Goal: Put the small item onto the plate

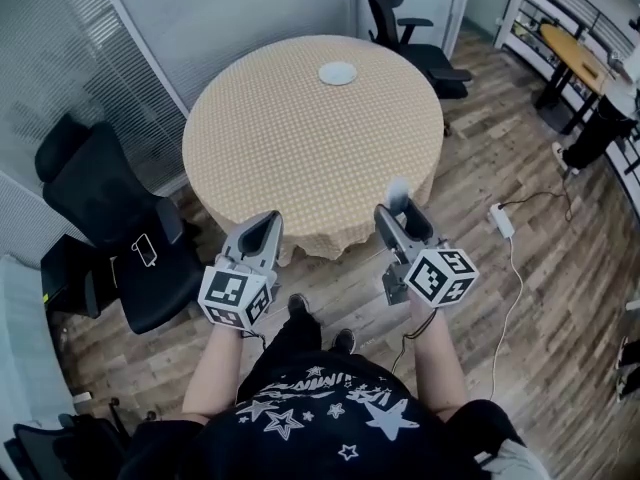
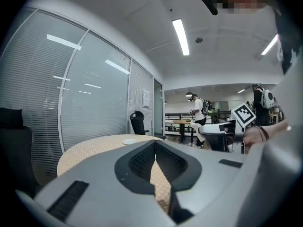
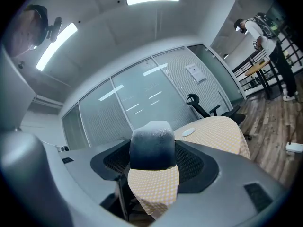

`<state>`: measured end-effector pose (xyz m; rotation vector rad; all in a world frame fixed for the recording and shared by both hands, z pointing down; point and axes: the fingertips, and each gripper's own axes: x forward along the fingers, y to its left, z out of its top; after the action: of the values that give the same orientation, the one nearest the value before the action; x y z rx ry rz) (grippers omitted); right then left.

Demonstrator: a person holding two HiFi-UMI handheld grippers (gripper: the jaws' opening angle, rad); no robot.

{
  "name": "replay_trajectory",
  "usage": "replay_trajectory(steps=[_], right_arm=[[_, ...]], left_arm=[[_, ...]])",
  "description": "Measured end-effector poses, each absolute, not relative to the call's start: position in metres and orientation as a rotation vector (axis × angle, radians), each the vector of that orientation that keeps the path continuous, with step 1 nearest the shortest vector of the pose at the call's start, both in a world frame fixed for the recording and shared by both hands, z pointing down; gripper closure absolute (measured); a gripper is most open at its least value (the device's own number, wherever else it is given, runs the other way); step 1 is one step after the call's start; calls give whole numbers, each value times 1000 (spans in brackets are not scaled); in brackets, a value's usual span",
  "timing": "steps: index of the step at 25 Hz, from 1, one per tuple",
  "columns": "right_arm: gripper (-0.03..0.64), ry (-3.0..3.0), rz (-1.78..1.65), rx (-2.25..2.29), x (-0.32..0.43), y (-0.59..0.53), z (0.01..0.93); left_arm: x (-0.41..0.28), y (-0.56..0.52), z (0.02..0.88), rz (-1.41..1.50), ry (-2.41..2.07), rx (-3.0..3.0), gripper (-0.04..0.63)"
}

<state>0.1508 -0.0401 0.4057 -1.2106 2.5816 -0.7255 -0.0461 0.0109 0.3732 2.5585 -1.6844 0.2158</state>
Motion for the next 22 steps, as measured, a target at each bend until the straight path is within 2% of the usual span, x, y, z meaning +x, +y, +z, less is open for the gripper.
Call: replay_trajectory(steps=[15, 22], right_arm=[[316, 2545, -700, -1406, 173, -105, 412], [316, 2543, -678, -1451, 153, -162, 403]], left_arm=[[-14, -103, 389, 130, -1458, 2656, 586], [-49, -156, 391, 145, -1464, 2650, 586]])
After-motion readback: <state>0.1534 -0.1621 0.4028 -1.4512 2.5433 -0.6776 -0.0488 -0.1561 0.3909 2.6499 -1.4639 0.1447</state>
